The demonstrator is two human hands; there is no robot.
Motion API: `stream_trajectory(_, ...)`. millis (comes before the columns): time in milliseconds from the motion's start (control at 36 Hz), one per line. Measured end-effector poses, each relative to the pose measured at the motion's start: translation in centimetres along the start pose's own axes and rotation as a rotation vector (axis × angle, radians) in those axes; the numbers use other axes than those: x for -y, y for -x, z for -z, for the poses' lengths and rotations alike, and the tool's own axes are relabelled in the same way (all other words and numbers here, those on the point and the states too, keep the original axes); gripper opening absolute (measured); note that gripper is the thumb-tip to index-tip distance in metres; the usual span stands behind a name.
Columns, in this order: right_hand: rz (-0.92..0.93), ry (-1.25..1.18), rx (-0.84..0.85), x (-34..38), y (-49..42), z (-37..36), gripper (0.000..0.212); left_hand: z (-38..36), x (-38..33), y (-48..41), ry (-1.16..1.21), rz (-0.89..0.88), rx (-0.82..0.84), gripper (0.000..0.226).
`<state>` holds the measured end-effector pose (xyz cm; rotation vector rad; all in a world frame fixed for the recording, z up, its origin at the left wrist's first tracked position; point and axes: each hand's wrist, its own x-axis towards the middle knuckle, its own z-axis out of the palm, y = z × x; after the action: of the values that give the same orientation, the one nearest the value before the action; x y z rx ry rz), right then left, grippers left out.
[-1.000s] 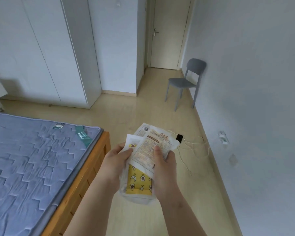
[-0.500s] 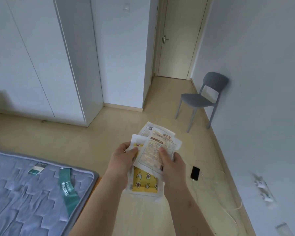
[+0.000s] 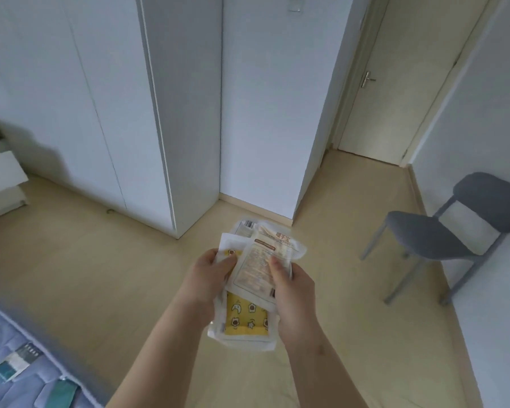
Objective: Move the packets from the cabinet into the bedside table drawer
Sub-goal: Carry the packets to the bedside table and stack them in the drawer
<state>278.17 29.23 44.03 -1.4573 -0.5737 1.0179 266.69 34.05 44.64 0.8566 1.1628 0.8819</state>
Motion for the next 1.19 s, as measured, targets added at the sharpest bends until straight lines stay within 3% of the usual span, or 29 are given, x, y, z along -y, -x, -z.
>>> stream_trajectory(194,-0.048,0.128,0.241,1.6,-10.9,-8.7,0.02,4.0,-4.2,-10.4,0.027,0.013,-0.27,0.011)
stream_trajectory(528,0.02,0.202,0.425,5.4,-27.5,-30.0,0.02,14.9,-16.9,-29.3,0.105,-0.104,-0.327,0.013)
stream_trajectory(750,-0.083,0.197,0.609,5.8,-32.8,-45.5,0.018,24.8,-22.7,-36.7,0.178,-0.112,-0.651,0.003)
stream_trajectory(917,-0.087,0.219,0.683,4.7,-37.7,-57.9,0.015,34.7,-24.4,-42.2,0.304,-0.105,-0.906,0.03)
stream_trajectory(1195,-0.058,0.086,0.77,6.6,-44.4,-79.4,0.026,49.7,-32.7,-51.7,0.357,-0.215,-1.233,0.015)
